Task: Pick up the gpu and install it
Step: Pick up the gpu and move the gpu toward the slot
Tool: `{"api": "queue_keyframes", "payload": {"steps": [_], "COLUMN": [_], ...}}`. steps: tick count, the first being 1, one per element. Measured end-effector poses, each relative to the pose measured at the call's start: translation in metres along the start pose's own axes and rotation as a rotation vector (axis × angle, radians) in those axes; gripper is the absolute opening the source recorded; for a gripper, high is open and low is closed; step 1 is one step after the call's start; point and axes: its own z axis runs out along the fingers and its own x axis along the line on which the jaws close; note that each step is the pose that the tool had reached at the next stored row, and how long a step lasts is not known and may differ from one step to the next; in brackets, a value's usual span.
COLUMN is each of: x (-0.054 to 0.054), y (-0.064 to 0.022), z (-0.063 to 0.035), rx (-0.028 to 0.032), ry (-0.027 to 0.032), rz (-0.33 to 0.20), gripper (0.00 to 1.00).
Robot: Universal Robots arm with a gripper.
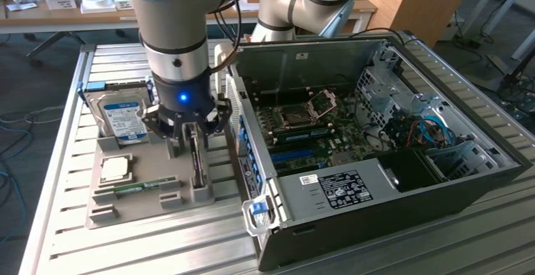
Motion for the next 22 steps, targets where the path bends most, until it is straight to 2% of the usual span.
{"api": "queue_keyframes", "payload": {"steps": [15,22], "x": [0.000,0.001], "y": [-0.0008,-0.0009], "z": [0.0209,0.0244], "rx": [-0.0001,-0.0001], "ry": [0.0001,-0.0001], "rz": [-0.003,-0.003], "gripper": [0.47,0.47]}}
